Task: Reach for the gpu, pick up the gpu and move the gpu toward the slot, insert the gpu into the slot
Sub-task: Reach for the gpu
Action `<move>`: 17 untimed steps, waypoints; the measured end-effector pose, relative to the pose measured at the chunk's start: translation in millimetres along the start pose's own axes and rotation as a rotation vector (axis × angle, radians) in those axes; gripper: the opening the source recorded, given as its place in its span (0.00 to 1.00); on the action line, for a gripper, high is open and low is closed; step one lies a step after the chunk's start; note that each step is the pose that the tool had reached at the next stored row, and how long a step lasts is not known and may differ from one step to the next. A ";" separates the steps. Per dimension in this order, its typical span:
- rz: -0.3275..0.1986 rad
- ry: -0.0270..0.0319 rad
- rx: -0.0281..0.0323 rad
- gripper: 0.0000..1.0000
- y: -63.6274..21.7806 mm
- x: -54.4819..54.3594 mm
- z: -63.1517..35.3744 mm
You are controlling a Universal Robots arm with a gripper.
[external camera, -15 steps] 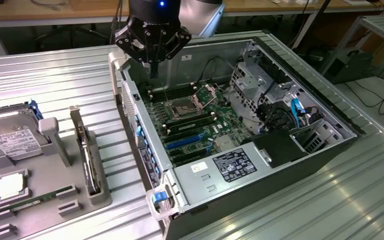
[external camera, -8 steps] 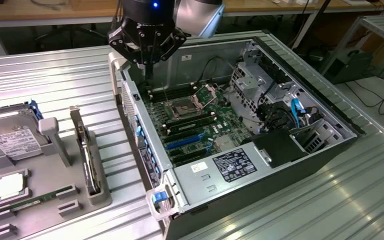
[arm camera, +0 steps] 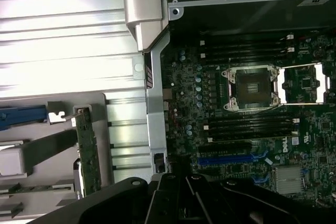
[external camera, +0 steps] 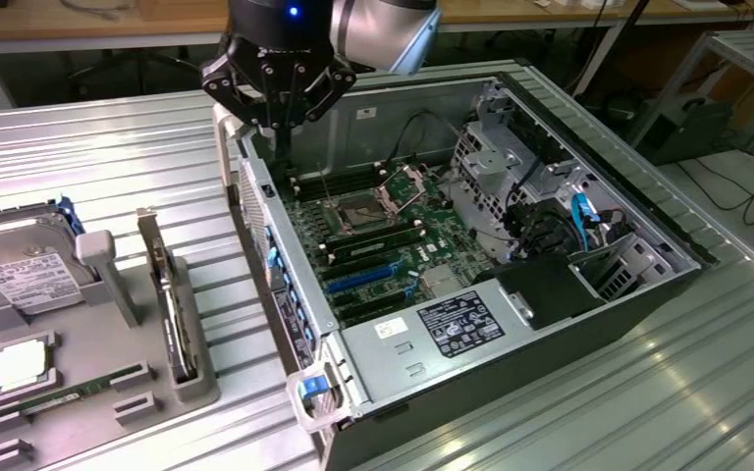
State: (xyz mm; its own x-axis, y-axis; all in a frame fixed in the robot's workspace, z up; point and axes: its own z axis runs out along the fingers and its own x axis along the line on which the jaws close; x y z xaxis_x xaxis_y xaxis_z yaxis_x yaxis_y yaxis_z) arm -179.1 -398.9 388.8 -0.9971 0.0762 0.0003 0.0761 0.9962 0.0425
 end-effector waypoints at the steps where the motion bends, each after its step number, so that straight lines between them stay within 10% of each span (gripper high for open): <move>1: 0.000 0.0011 0.0002 0.11 -0.1 1.1 0.1; 17: 0.001 0.0175 0.0014 0.11 -1.6 19.4 2.2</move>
State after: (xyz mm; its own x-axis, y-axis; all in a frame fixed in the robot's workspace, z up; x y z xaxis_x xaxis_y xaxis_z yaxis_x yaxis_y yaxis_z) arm -198.5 -398.9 386.6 -0.9969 0.0762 0.0179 0.0769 0.9962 0.0411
